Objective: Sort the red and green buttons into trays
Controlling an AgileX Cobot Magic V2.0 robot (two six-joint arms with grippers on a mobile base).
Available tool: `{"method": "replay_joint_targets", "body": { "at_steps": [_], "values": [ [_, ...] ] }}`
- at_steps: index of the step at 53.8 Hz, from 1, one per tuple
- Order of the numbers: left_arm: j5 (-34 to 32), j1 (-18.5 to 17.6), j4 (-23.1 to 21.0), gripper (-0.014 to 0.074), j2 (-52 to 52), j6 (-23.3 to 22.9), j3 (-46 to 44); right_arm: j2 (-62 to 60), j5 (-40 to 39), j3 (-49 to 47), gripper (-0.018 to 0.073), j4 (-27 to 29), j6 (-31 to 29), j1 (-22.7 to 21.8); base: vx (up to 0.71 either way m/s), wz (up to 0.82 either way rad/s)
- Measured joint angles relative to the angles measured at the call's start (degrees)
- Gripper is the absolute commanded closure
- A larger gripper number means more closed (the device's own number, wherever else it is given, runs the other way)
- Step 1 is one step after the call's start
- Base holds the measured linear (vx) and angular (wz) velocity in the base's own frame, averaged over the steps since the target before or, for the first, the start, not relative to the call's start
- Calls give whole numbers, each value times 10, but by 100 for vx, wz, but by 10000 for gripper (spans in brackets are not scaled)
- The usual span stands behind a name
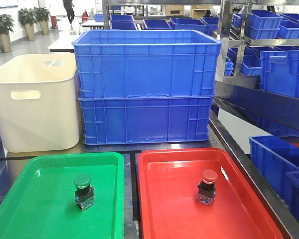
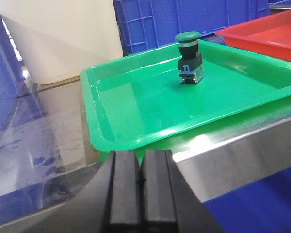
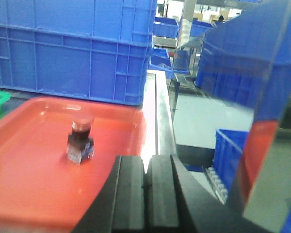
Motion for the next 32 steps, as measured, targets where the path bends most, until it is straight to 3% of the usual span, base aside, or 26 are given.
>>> {"method": "replay_joint_targets", "body": {
  "at_steps": [12,32],
  "values": [
    [0,0,0,601,0,0,0,-168,-3,138,568,-1,24,0,0,0],
    [1,0,0,601,0,0,0,-197,10,145,568,-16,29,-5,0,0]
  ]
}}
